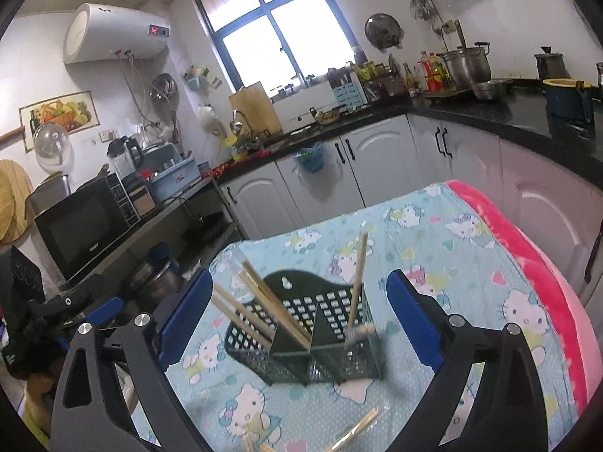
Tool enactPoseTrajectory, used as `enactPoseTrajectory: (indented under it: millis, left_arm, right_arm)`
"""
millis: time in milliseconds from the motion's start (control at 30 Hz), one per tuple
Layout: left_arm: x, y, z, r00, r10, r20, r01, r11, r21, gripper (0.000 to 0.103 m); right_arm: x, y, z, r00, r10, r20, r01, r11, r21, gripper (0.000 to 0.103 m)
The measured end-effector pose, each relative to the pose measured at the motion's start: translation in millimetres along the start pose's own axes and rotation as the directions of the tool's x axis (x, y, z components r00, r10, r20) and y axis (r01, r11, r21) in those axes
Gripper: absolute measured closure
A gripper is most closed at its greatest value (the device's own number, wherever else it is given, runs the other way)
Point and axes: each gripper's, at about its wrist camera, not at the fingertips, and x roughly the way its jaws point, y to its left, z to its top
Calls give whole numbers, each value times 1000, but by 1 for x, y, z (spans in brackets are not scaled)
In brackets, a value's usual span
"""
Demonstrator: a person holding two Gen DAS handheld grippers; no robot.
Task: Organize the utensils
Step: 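Move both open grippers back down to the remaining chopsticks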
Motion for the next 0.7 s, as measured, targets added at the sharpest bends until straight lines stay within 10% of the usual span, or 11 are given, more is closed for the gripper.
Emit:
enactPoseTrajectory:
  millis: [700]
  left_arm:
    - [-7, 21, -44, 993, 83, -85, -86, 996, -28, 10]
  right_arm:
    - [-12, 13, -40, 992, -3, -125, -9, 995, -99, 12]
